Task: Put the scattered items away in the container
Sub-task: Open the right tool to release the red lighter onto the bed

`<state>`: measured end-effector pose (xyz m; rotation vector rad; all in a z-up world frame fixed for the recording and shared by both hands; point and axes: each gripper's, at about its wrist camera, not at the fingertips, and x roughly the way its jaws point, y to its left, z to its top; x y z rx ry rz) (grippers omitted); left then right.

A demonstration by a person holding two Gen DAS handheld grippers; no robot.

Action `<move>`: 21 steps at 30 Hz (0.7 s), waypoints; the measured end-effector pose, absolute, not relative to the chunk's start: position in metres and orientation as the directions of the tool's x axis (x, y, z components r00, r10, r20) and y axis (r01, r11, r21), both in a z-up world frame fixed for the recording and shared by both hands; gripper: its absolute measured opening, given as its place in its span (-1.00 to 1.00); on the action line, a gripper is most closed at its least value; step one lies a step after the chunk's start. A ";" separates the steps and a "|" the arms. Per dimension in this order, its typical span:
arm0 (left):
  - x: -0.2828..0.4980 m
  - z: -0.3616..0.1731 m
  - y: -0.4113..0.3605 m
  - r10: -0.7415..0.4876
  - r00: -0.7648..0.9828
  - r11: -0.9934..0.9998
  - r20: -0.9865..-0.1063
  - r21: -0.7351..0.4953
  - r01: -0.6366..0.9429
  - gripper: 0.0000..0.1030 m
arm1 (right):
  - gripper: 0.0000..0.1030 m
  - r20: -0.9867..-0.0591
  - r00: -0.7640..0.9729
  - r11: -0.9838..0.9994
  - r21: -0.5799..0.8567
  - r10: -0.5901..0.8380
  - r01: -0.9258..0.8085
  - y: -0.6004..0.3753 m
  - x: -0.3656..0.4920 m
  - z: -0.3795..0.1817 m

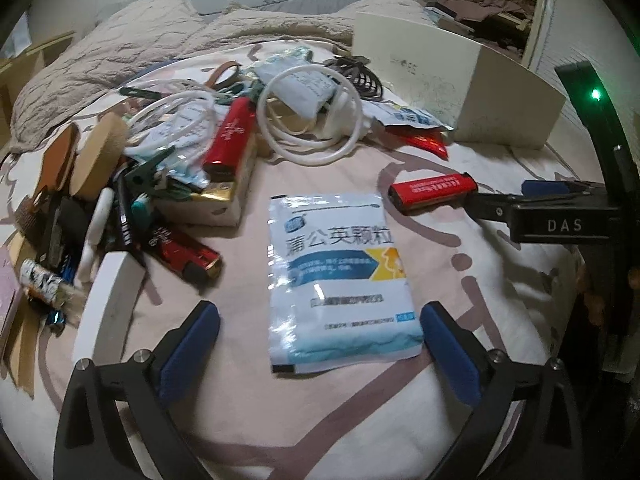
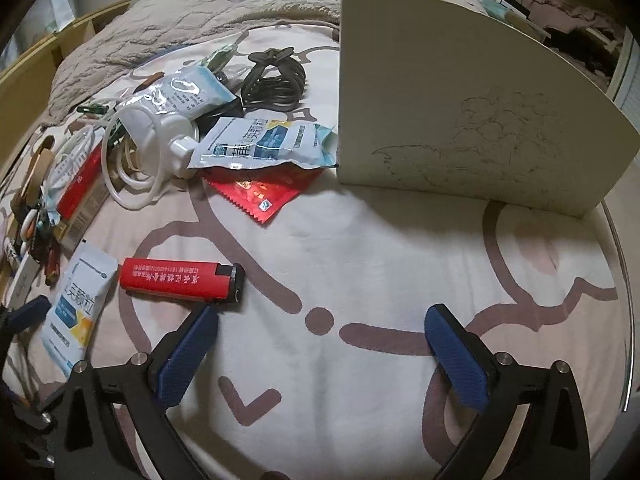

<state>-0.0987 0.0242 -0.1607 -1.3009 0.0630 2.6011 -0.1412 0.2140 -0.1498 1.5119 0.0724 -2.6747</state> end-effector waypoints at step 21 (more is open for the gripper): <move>-0.095 -0.159 -0.002 -0.001 -0.623 -0.998 -0.782 0.035 -0.042 1.00 | 1.00 -0.841 -0.535 -0.993 0.025 -0.085 0.118 0.211 -0.141 -0.146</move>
